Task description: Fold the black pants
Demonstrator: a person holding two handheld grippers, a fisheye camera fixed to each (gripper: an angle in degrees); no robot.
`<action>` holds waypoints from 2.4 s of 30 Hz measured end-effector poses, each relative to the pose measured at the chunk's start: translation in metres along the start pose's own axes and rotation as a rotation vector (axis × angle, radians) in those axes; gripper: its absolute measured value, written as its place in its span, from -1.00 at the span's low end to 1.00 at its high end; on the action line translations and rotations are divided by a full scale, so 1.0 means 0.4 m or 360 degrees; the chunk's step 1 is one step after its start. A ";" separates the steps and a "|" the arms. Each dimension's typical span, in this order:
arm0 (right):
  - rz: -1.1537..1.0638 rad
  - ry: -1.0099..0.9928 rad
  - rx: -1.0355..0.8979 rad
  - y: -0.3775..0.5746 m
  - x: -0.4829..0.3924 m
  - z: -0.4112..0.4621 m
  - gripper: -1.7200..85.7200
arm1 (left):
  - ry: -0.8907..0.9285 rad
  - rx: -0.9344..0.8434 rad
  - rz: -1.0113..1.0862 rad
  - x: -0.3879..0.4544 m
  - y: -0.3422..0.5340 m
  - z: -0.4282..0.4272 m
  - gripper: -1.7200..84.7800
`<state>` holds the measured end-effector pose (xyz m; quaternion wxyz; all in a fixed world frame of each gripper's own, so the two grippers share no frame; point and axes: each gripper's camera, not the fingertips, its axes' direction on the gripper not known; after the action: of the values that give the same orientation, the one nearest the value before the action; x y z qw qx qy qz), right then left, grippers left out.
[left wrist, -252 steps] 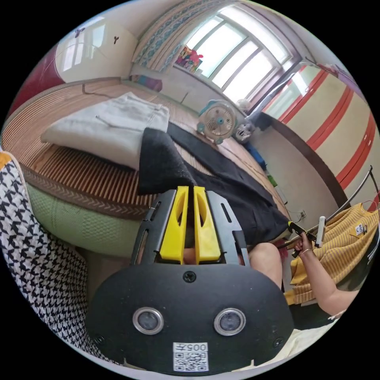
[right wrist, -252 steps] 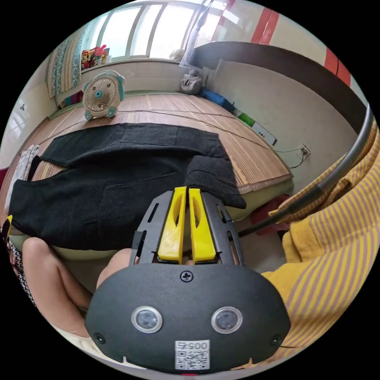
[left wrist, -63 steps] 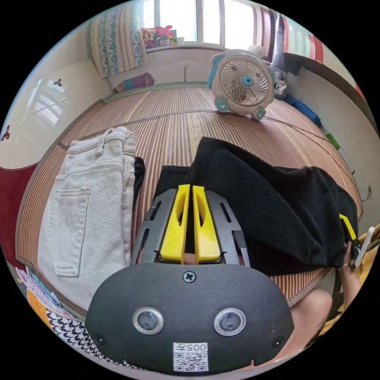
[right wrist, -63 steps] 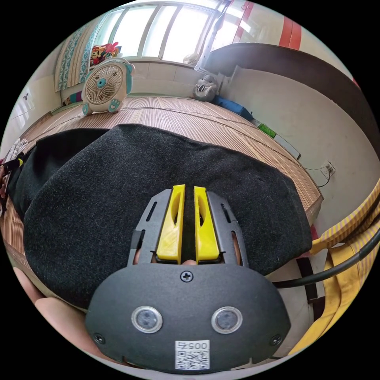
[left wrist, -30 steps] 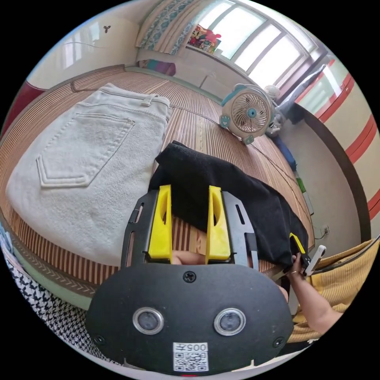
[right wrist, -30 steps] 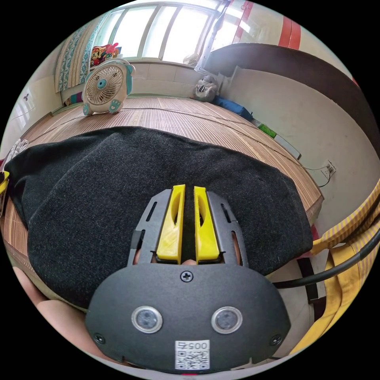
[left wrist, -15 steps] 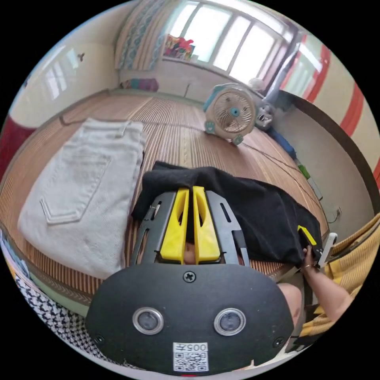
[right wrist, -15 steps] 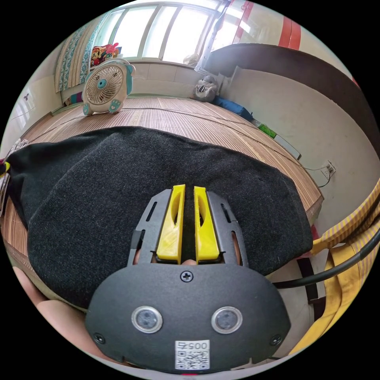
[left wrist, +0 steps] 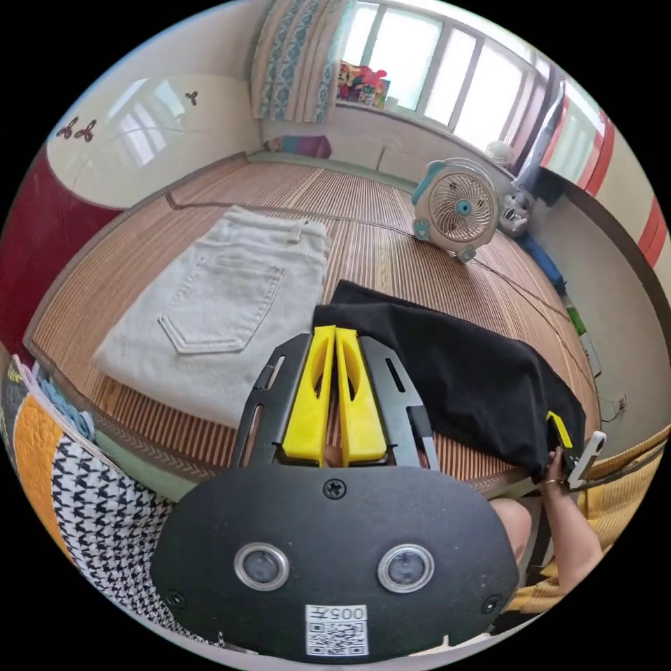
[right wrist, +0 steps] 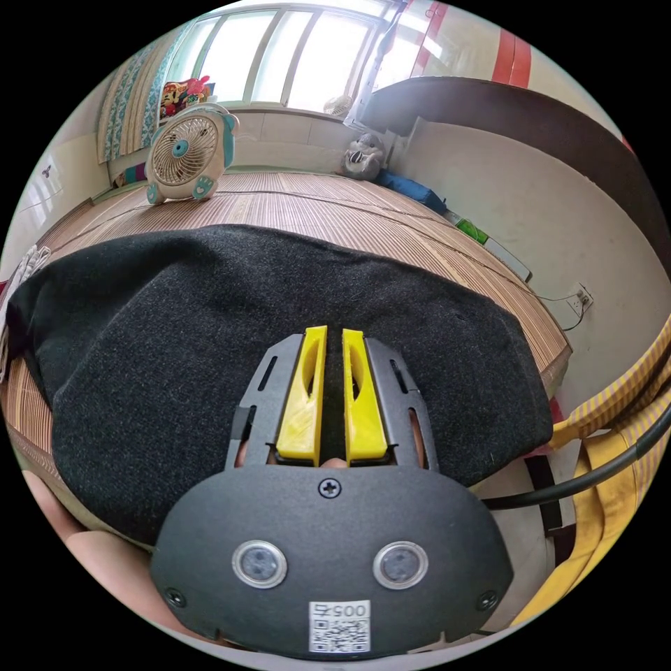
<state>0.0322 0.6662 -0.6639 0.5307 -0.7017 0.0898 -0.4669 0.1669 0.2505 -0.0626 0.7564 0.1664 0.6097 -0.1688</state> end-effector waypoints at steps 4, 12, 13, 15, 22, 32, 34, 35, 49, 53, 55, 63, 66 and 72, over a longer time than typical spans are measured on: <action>-0.0001 0.0002 -0.0001 0.000 -0.007 -0.003 -0.91 | 0.0171 -0.0016 -0.0048 -0.037 0.030 0.017 -0.82; -0.0005 0.0011 -0.0001 -0.001 -0.022 -0.012 -0.91 | 0.0146 -0.0073 -0.0006 0.030 -0.059 0.083 -0.62; -0.0007 0.0014 -0.0001 -0.001 -0.024 -0.014 -0.91 | 0.0133 -0.0108 -0.0020 0.032 -0.069 0.099 -0.63; -0.0010 0.0018 -0.0001 0.000 -0.029 -0.017 -0.91 | 0.0067 -0.0211 -0.0093 0.039 -0.105 0.159 -0.72; -0.0017 0.0027 -0.0003 0.000 -0.043 -0.029 -0.90 | 0.0216 0.0074 -0.0051 0.119 -0.200 0.072 -0.93; -0.0018 0.0028 -0.0004 0.000 -0.054 -0.051 -0.90 | -0.0266 -0.0015 0.0057 0.076 -0.071 0.112 -0.96; -0.0017 0.0025 -0.0004 0.000 -0.055 -0.057 -0.90 | -0.0112 -0.0164 -0.0035 0.001 -0.032 0.167 -0.96; -0.0017 0.0025 -0.0004 0.000 -0.055 -0.059 -0.90 | 0.0060 -0.0047 -0.0115 -0.031 -0.004 0.148 -0.95; -0.0025 0.0039 -0.0006 -0.002 -0.056 -0.101 -0.90 | 0.0247 -0.0229 -0.0068 0.045 -0.013 0.269 -0.74; -0.0025 0.0039 -0.0006 -0.003 -0.051 -0.112 -0.91 | 0.0231 -0.0248 -0.0145 0.056 -0.023 0.319 -0.77; -0.0026 0.0040 -0.0006 -0.005 -0.046 -0.119 -0.91 | 0.0216 -0.0266 -0.0168 0.058 -0.028 0.325 -0.80; -0.0026 0.0039 -0.0009 -0.011 -0.019 -0.143 -0.91 | 0.0239 -0.0177 -0.0069 0.095 -0.027 0.237 -0.96; -0.0025 0.0037 -0.0009 -0.014 -0.004 -0.152 -0.91 | 0.0266 -0.0081 -0.0051 0.106 0.003 0.177 -0.97; -0.0023 0.0032 -0.0010 -0.023 0.034 -0.168 -0.91 | -0.0092 -0.0248 -0.0102 0.066 0.074 0.230 -0.97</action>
<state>-0.0141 0.6170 -0.6485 0.5242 -0.6993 0.0917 -0.4774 0.2656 0.2334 -0.0687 0.7785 0.0825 0.6039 -0.1496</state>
